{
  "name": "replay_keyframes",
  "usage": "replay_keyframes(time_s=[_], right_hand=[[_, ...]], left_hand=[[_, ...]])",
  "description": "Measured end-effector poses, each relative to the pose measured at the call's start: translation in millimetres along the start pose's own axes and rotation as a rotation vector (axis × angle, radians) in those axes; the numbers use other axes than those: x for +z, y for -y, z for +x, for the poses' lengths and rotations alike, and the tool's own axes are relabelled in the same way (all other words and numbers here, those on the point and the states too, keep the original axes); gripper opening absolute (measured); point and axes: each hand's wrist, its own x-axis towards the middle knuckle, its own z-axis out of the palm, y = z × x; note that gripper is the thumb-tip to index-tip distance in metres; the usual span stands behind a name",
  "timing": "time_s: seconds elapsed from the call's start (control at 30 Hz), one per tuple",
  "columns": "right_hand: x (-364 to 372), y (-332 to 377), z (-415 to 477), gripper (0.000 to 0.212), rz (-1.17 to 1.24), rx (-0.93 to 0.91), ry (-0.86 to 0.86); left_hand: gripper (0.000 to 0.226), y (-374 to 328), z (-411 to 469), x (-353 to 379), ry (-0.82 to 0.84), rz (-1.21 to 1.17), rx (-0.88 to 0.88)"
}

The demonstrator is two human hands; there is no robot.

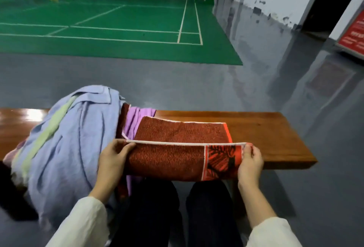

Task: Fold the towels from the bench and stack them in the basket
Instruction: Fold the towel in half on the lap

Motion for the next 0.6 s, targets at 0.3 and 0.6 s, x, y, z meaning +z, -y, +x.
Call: replay_keyframes(time_s=[0.3,0.6], right_hand=[[53,20,-34,0.044,-0.354,-0.274,0.365],[170,10,-67,0.006,-0.34,-0.192,0.894]], left_hand=[[0.018,-12,9,32,0.172,0.019,0.081],[0.012,0,46,40,0.163,-0.008,-0.035]])
